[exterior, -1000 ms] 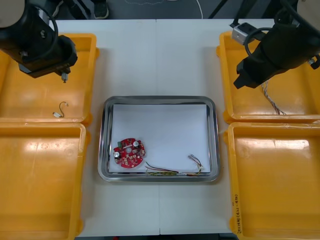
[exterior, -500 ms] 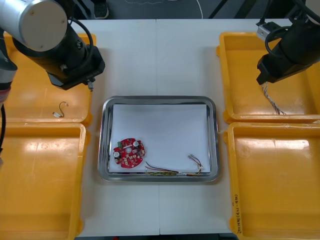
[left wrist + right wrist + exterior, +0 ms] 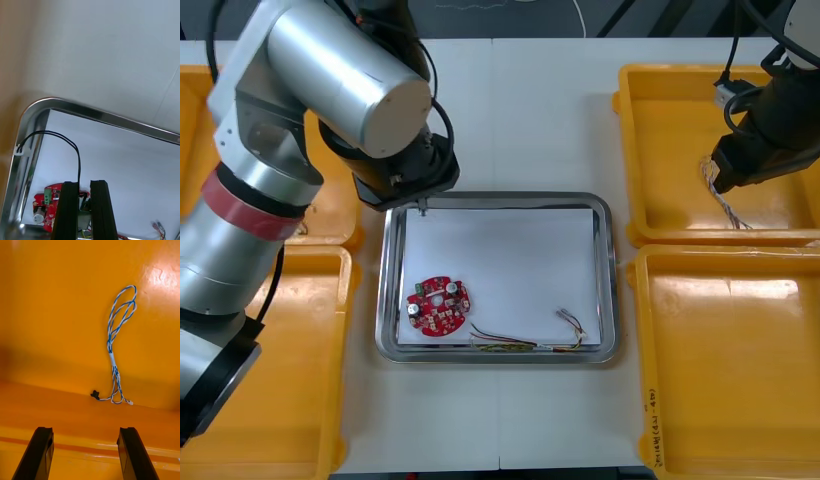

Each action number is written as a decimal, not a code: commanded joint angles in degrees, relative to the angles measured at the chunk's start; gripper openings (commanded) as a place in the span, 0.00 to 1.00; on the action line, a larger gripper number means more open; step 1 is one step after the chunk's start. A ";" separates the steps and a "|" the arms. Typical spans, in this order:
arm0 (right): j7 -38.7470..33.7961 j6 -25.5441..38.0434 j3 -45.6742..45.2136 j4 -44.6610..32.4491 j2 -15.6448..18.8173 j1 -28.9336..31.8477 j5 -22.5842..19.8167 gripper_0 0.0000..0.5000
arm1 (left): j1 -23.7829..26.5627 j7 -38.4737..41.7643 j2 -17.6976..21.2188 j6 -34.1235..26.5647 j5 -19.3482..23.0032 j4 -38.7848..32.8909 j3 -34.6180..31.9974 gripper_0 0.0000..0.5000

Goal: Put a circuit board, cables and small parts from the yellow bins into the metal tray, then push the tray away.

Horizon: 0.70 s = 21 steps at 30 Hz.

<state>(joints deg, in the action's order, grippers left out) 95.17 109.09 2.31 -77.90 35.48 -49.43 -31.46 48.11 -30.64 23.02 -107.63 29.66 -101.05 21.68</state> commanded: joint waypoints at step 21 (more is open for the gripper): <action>14.60 -14.78 -7.23 1.26 2.23 6.18 1.14 1.00 | -9.44 -9.26 -2.89 11.39 -6.01 2.17 4.95 0.00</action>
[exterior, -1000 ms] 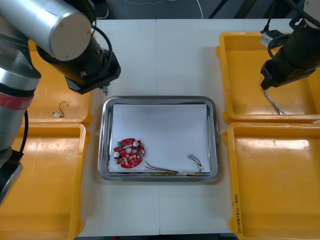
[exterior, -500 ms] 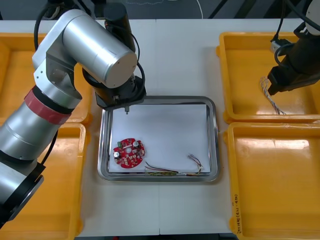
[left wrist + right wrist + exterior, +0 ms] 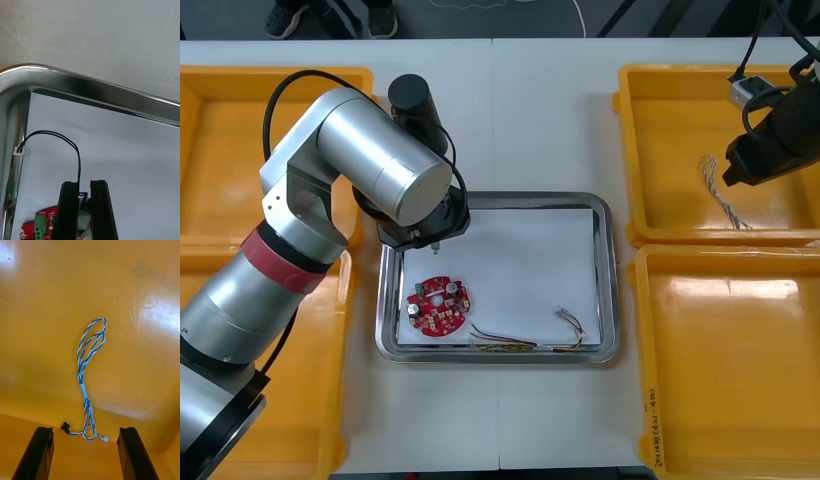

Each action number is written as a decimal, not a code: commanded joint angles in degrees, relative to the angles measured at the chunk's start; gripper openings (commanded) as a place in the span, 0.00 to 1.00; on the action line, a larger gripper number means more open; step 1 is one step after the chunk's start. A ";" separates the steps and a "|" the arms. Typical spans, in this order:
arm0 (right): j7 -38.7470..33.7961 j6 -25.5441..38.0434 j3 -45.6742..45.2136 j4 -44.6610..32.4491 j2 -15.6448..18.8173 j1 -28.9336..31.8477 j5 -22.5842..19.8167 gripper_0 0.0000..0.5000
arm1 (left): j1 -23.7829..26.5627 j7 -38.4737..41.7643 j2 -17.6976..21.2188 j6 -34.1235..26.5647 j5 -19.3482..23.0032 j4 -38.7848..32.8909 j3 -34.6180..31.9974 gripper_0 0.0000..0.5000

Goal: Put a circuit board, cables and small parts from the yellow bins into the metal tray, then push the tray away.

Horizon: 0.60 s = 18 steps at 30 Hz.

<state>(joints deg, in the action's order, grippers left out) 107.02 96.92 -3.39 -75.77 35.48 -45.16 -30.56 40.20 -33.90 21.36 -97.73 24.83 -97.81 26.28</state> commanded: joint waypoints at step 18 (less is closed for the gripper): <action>4.87 -11.31 -1.44 3.17 0.65 4.20 -0.20 1.00 | -4.96 -8.56 -1.50 4.83 -3.91 -0.98 0.52 0.00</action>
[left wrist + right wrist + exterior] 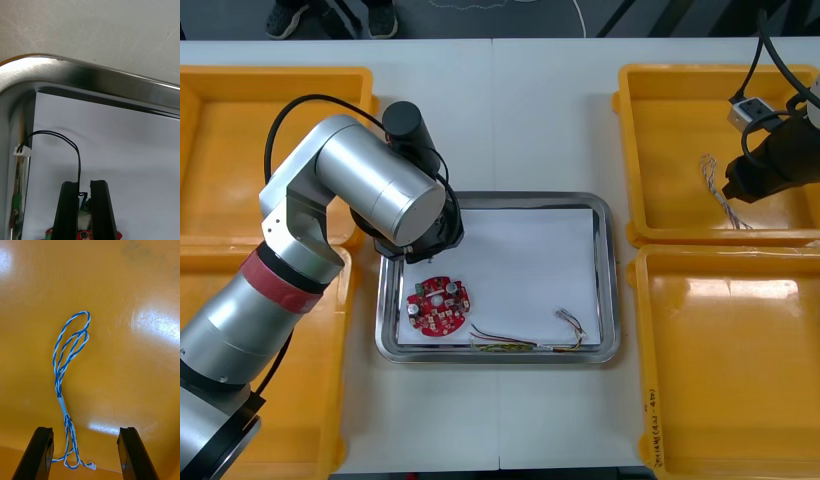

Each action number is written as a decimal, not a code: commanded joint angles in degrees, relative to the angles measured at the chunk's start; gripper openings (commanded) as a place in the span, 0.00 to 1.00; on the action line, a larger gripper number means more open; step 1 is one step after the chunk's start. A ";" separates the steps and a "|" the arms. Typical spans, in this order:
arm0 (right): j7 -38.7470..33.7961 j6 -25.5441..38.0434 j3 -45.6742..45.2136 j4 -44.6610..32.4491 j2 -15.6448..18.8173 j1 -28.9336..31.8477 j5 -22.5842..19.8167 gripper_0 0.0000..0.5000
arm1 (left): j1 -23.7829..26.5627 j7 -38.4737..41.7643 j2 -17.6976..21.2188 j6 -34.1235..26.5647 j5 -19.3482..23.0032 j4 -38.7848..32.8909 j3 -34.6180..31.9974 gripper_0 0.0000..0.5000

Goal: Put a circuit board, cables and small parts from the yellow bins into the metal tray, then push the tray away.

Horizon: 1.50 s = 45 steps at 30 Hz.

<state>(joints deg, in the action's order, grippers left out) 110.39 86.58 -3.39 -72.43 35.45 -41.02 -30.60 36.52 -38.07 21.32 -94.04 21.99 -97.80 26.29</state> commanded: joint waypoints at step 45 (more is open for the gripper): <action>2.20 -11.26 -1.44 4.93 -3.90 3.75 -1.74 1.00 | 1.18 -3.59 -1.99 -15.96 -2.57 -19.09 -5.63 1.00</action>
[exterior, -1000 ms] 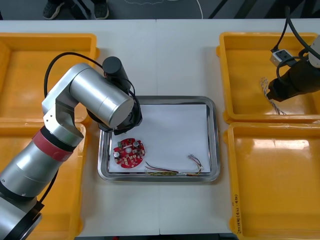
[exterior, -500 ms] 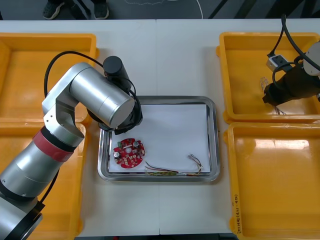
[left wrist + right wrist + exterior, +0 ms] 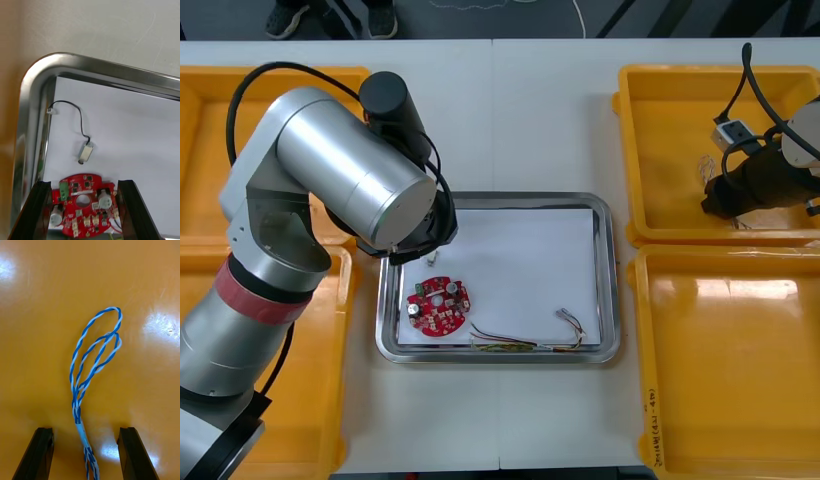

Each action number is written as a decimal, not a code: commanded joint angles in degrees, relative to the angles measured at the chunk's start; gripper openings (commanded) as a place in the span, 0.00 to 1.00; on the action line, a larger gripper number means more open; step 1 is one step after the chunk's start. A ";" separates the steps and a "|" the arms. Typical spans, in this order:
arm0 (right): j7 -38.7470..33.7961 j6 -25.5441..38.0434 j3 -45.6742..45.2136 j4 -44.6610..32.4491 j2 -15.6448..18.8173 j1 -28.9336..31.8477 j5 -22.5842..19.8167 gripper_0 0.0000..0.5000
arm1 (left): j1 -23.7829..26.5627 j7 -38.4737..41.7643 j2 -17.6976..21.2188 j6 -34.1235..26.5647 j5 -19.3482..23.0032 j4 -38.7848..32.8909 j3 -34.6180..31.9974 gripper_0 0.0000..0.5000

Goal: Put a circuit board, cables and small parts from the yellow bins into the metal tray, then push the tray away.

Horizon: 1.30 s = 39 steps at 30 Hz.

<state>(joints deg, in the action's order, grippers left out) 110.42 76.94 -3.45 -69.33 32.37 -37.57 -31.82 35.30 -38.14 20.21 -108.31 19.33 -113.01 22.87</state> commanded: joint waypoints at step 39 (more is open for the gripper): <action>1.73 7.43 -3.67 1.83 3.14 -4.09 -6.94 0.00 | 12.08 -3.96 18.11 -1.69 16.09 11.23 -24.19 1.00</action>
<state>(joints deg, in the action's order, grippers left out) 110.42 81.95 -5.30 -66.40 33.23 -39.60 -37.83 43.90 -38.13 34.94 -109.64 34.56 -103.84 0.50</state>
